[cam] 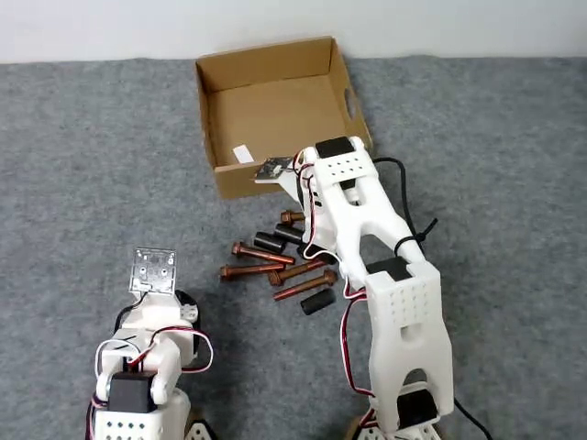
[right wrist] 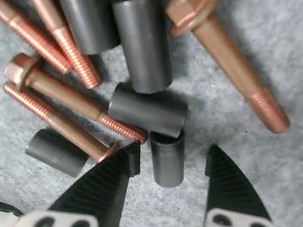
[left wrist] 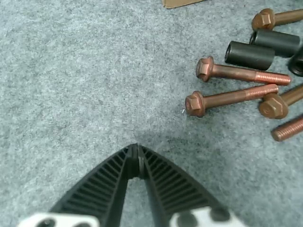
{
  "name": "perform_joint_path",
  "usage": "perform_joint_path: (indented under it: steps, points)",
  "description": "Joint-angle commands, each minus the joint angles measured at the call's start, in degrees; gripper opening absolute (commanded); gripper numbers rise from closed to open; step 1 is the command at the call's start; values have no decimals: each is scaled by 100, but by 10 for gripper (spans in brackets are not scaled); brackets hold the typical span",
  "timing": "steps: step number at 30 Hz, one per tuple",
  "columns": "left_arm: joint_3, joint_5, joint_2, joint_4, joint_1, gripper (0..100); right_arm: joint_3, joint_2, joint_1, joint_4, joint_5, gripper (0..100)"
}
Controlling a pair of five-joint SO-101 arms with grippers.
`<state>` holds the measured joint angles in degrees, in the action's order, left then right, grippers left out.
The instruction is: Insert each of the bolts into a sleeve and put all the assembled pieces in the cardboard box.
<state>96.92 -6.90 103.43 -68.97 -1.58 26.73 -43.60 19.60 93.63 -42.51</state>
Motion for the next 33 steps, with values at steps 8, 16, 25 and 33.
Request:
perform_joint_path:
  steps: [8, 16, 25, 33]
  points:
    - [-40, -18, 26, 141, -26, 6, 132, -198, -110, 31, -53, 7]
    - [-40, -18, 26, 141, -26, 6, 132, 1042, -356, 295, -53, 8]
    - [-40, -18, 26, 141, -26, 6, 114, 2554, -848, 919, 422, 8]
    - [-40, -18, 26, 141, -26, 6, -431, 4013, -1341, 936, 1389, 8]
